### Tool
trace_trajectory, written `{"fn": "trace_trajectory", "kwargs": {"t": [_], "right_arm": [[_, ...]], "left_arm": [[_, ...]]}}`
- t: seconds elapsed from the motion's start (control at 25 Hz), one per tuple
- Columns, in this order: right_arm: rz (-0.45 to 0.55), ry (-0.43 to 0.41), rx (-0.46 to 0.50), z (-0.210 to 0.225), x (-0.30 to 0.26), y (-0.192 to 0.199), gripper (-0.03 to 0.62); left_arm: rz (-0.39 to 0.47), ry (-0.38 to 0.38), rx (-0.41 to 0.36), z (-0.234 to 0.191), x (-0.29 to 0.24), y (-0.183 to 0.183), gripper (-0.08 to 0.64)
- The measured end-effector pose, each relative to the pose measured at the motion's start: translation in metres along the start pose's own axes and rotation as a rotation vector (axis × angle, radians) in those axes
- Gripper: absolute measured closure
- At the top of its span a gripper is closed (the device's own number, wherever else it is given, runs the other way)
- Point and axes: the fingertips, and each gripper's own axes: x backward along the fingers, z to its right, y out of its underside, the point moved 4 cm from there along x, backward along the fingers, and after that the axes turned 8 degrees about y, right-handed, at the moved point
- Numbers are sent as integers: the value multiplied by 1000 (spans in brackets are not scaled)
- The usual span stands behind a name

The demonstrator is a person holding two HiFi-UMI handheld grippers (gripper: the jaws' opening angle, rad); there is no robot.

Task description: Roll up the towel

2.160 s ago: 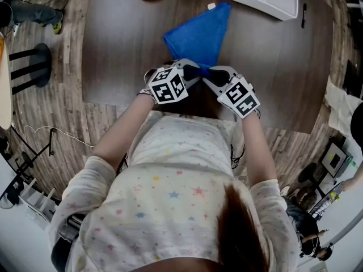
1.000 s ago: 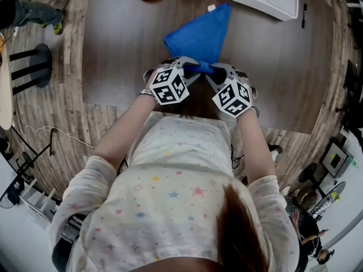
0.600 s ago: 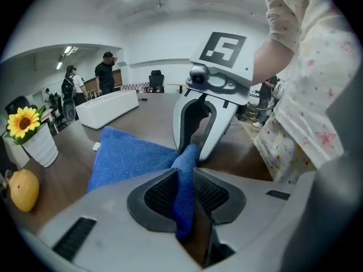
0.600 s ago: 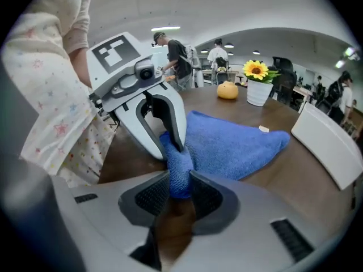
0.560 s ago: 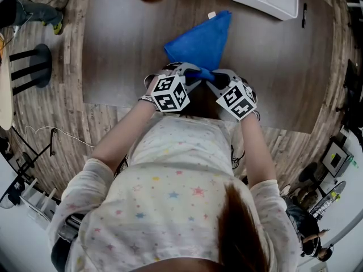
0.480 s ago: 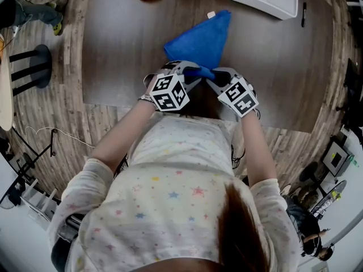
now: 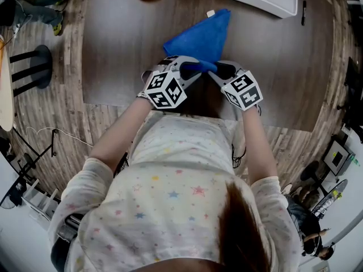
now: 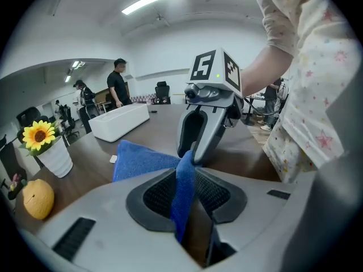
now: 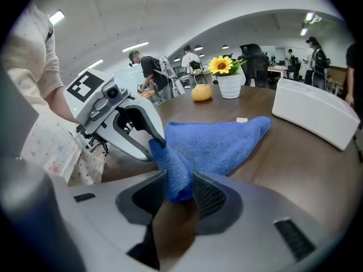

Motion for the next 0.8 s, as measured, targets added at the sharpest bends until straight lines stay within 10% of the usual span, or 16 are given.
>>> {"fn": "trace_trajectory", "kwargs": {"t": [0.48, 0.8], "right_arm": [[28, 115, -56, 21, -2, -11, 449], [83, 82, 166, -6, 13, -18, 439]], "left_arm": [[-99, -11, -24, -2, -14, 8, 457], [-139, 9, -17, -6, -23, 12, 440]]}}
